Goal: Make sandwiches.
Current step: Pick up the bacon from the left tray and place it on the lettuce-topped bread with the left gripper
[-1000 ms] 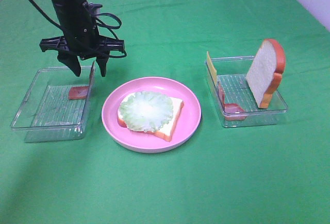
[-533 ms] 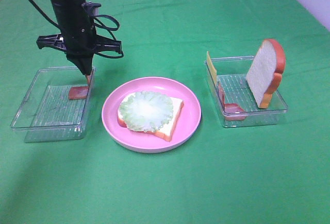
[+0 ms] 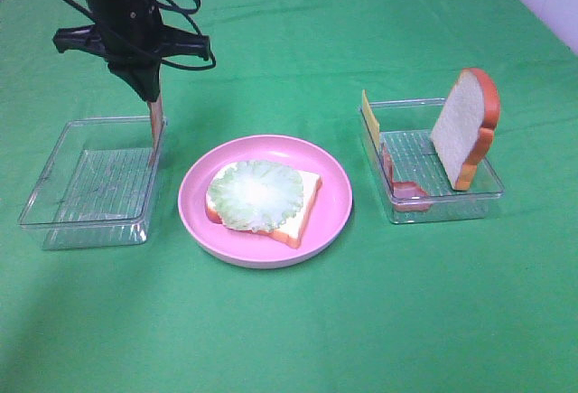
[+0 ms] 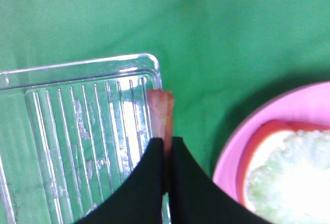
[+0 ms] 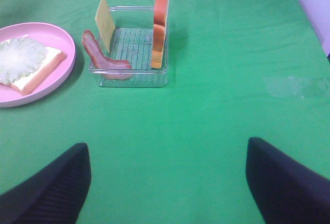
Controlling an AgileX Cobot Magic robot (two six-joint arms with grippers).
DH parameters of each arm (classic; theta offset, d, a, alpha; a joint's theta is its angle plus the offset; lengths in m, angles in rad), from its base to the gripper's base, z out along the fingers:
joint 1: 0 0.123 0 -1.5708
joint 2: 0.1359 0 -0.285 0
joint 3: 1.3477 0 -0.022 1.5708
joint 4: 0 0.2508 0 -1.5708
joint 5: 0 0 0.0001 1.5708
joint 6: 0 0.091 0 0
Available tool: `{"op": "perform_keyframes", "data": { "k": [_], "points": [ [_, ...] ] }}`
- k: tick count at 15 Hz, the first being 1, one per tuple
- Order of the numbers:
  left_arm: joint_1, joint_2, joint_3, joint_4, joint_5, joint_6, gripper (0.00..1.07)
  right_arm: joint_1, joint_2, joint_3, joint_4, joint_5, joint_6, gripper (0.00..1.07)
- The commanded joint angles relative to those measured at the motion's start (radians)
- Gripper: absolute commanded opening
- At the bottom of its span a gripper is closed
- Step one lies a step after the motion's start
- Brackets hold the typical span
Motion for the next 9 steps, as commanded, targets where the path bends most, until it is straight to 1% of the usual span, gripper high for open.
{"op": "perform_keyframes", "data": {
  "k": [1, 2, 3, 5, 6, 7, 9],
  "points": [
    [-0.003, -0.069, -0.007, -0.103, 0.020, 0.052, 0.00, -0.005, -0.008, -0.001, -0.003, 0.000, -0.012, 0.78],
    [-0.003, -0.108, -0.007, -0.213, 0.022, 0.103, 0.00, -0.005, -0.008, -0.001, -0.003, 0.000, -0.012, 0.78],
    [-0.003, -0.123, -0.007, -0.296, 0.027, 0.150, 0.00, -0.005, -0.008, -0.001, -0.003, 0.000, -0.012, 0.78],
    [-0.006, -0.123, -0.006, -0.485, 0.051, 0.252, 0.00, -0.005, -0.008, -0.001, -0.003, 0.000, -0.012, 0.78],
    [-0.018, -0.122, -0.006, -0.545, 0.060, 0.298, 0.00, -0.005, -0.008, -0.001, -0.003, 0.000, -0.012, 0.78],
    [-0.035, -0.122, -0.006, -0.573, 0.060, 0.320, 0.00, -0.005, -0.008, -0.001, -0.003, 0.000, -0.012, 0.78],
    [-0.066, -0.118, -0.006, -0.573, 0.059, 0.326, 0.00, -0.005, -0.008, -0.001, -0.003, 0.000, -0.012, 0.78]
  ]
}}
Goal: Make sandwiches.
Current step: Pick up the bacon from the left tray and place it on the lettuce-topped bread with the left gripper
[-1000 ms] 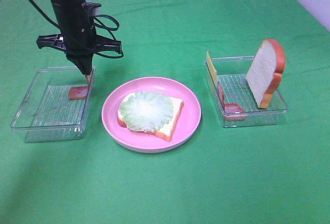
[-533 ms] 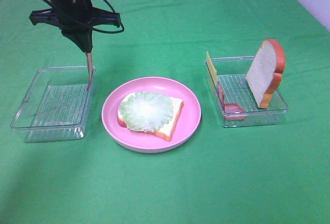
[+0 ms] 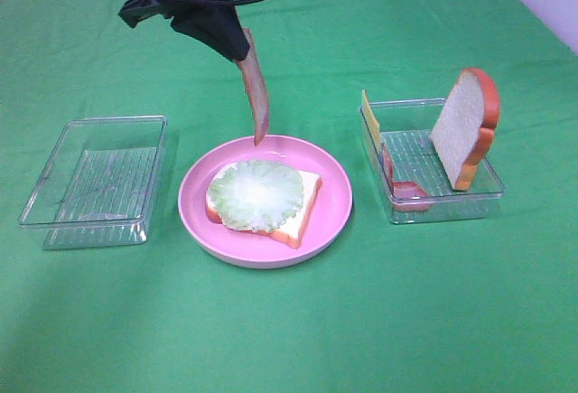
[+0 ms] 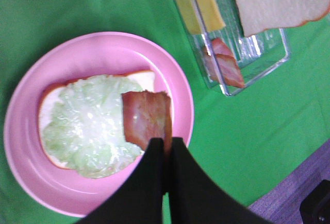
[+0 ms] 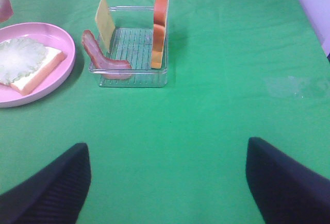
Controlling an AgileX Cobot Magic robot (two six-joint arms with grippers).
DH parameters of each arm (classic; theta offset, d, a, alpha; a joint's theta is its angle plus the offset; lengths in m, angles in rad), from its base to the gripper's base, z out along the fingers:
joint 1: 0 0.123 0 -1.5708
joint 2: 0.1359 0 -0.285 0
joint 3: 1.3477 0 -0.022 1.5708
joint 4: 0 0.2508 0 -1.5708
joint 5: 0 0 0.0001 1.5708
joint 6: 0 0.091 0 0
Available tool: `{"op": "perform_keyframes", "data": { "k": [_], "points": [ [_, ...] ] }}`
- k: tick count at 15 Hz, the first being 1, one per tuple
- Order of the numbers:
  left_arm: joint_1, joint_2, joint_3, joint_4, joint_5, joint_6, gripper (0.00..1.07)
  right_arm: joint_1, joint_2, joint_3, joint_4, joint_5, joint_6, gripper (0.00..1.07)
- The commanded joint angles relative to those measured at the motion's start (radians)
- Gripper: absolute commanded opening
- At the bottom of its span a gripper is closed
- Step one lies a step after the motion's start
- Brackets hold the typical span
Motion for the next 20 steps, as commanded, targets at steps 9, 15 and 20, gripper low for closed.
{"op": "perform_keyframes", "data": {
  "k": [9, 15, 20],
  "points": [
    [-0.129, 0.141, -0.002, 0.141, 0.017, -0.148, 0.00, -0.005, -0.008, -0.001, -0.003, 0.000, -0.012, 0.78],
    [-0.129, 0.141, -0.002, 0.225, 0.037, -0.270, 0.00, -0.005, -0.008, -0.001, -0.003, 0.000, -0.012, 0.78],
    [-0.129, 0.138, -0.002, 0.237, 0.044, -0.260, 0.76, -0.005, -0.008, -0.001, -0.003, 0.000, -0.012, 0.78]
  ]
}}
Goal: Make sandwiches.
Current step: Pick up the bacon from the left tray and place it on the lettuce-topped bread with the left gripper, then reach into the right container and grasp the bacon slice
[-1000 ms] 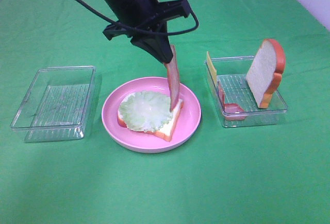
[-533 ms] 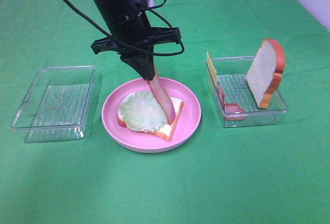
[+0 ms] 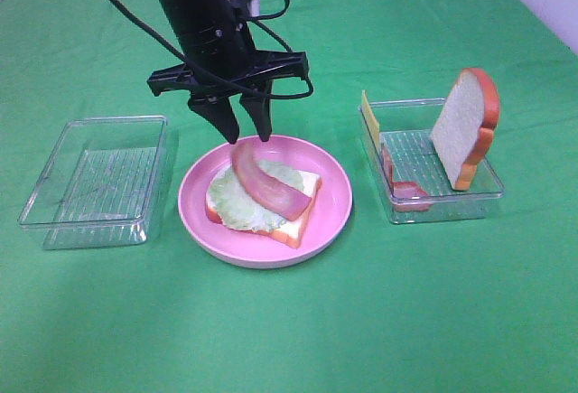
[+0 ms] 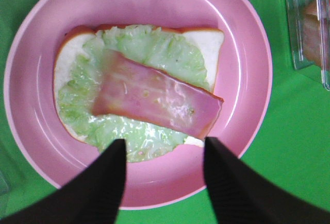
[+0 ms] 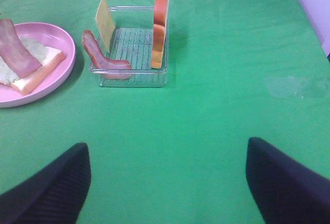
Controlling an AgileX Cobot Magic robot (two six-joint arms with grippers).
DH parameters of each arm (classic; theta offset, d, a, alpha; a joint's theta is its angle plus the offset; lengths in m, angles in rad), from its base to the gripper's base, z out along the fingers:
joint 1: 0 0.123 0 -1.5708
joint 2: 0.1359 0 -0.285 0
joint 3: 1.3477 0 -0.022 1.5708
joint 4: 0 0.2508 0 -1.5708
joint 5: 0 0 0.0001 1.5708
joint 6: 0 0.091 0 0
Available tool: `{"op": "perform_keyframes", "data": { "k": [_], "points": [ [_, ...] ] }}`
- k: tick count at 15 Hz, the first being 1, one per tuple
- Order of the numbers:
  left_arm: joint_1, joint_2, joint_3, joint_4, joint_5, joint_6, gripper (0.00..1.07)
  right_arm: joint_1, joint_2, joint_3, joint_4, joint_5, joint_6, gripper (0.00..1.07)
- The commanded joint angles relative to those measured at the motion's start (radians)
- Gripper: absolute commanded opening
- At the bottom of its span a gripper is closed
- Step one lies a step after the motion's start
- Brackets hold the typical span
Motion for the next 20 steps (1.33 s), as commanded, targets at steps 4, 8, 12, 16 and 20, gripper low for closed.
{"op": "perform_keyframes", "data": {
  "k": [4, 8, 12, 16, 20],
  "points": [
    [-0.001, -0.021, -0.002, 0.018, 0.081, 0.096, 0.85, -0.005, -0.008, -0.001, -0.003, 0.000, -0.012, 0.78],
    [-0.001, -0.132, 0.008, 0.151, 0.080, 0.126, 0.83, -0.005, -0.008, -0.001, -0.003, 0.000, -0.012, 0.78],
    [-0.001, -0.300, 0.123, 0.237, 0.079, 0.125, 0.83, -0.005, -0.008, -0.001, -0.003, 0.000, -0.012, 0.78],
    [-0.001, -0.494, 0.336, 0.239, 0.077, 0.078, 0.83, -0.005, -0.008, -0.001, -0.003, 0.000, -0.012, 0.78],
    [-0.022, -0.754, 0.632, 0.233, 0.077, 0.065, 0.83, -0.005, -0.008, -0.001, -0.003, 0.000, -0.012, 0.78]
  ]
}}
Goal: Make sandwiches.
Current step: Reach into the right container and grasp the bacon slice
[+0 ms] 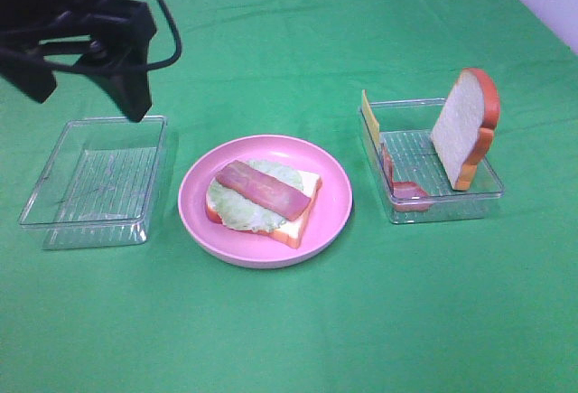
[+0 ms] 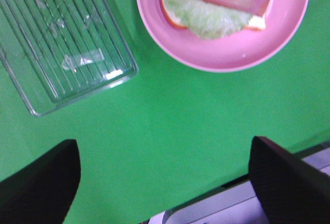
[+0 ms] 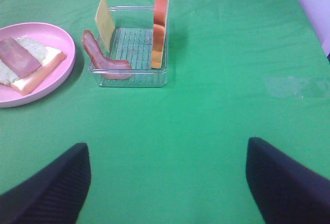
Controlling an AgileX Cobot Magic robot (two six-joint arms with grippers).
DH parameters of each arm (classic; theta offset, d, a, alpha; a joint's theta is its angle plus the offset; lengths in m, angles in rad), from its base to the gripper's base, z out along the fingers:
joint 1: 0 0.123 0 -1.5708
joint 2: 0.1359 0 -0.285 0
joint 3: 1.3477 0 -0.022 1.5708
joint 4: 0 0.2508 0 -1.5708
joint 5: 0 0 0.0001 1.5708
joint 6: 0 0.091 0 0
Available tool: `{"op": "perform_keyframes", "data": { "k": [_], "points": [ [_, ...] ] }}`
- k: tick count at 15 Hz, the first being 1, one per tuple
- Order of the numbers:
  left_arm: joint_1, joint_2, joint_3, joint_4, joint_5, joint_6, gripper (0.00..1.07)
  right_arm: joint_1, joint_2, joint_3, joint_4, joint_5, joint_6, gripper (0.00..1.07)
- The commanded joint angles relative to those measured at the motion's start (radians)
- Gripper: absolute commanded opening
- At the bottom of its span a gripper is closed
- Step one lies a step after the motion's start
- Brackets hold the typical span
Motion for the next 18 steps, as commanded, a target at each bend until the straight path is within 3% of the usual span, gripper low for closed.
{"op": "perform_keyframes", "data": {
  "k": [1, 5, 8, 11, 13, 16, 18],
  "points": [
    [-0.010, -0.160, 0.158, 0.000, 0.073, -0.036, 0.83, -0.005, -0.008, -0.001, -0.003, 0.000, -0.012, 0.78],
    [-0.010, -0.505, 0.431, 0.000, 0.073, -0.064, 0.83, -0.005, -0.008, -0.003, -0.004, -0.006, -0.012, 0.78],
    [-0.010, -0.744, 0.528, 0.002, 0.070, -0.059, 0.83, -0.005, -0.008, -0.003, -0.004, -0.006, -0.010, 0.77],
    [-0.010, -1.030, 0.593, 0.008, 0.045, 0.034, 0.83, -0.005, 0.053, -0.005, -0.011, -0.009, 0.018, 0.71],
    [-0.010, -1.244, 0.632, 0.023, 0.030, 0.100, 0.83, -0.005, 0.258, -0.033, 0.005, -0.072, 0.018, 0.70],
    [-0.010, -1.375, 0.704, 0.031, 0.027, 0.156, 0.83, -0.005, 0.525, -0.100, 0.089, -0.134, 0.007, 0.70],
    [-0.010, -1.418, 0.775, 0.030, 0.017, 0.160, 0.83, -0.005, 0.705, -0.183, 0.184, -0.141, -0.051, 0.70]
  ]
}}
